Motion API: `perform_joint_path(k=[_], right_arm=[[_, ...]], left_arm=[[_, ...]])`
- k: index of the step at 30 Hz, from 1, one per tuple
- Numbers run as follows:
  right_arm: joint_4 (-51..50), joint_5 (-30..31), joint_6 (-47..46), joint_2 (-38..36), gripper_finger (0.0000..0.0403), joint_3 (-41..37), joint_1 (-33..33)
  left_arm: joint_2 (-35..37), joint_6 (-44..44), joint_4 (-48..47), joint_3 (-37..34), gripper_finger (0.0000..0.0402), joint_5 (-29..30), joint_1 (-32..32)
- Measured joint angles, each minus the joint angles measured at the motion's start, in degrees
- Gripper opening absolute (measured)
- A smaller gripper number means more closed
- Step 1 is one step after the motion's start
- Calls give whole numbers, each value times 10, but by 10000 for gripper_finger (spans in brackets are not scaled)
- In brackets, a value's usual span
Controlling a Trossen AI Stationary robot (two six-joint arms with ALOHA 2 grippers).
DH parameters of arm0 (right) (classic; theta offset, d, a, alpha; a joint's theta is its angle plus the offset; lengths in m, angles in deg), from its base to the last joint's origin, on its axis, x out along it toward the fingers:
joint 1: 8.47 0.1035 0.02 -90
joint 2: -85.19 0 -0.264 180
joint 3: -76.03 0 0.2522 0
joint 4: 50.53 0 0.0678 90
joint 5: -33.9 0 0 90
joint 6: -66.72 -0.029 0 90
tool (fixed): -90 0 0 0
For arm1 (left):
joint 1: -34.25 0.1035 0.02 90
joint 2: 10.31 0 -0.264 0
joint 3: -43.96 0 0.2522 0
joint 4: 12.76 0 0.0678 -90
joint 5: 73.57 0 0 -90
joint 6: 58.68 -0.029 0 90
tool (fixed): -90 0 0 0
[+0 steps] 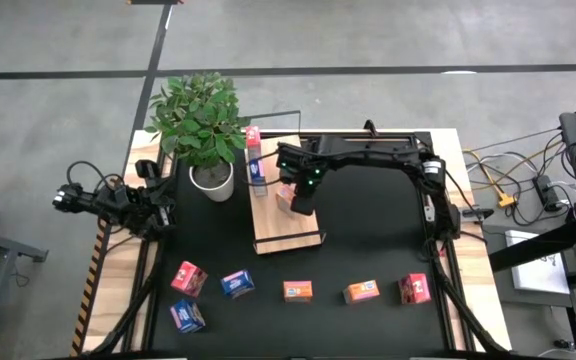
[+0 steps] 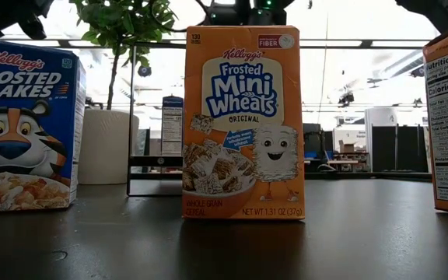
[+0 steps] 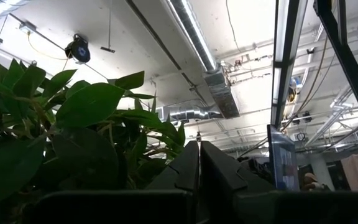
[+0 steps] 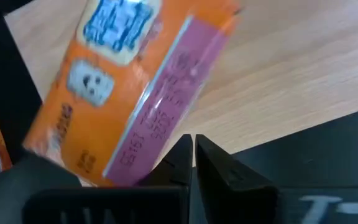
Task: Stack cereal on shelf
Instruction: Put the top orange cereal box on the shelf
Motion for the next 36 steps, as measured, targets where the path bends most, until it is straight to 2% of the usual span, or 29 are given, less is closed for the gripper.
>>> perform_joint_path(k=[13,22,28,36], right_arm=[[63,-2,-7,-1,9,-53,11],[116,-1,-7,-1,9,-56,14],[122,33,4,-1,9,-66,14],[159,33,17,1,9,-88,16]], left_arm=[[0,0,0,0,0,0,0],[0,0,0,0,0,0,0],[0,0,0,0,0,0,0],[0,0,0,0,0,0,0]])
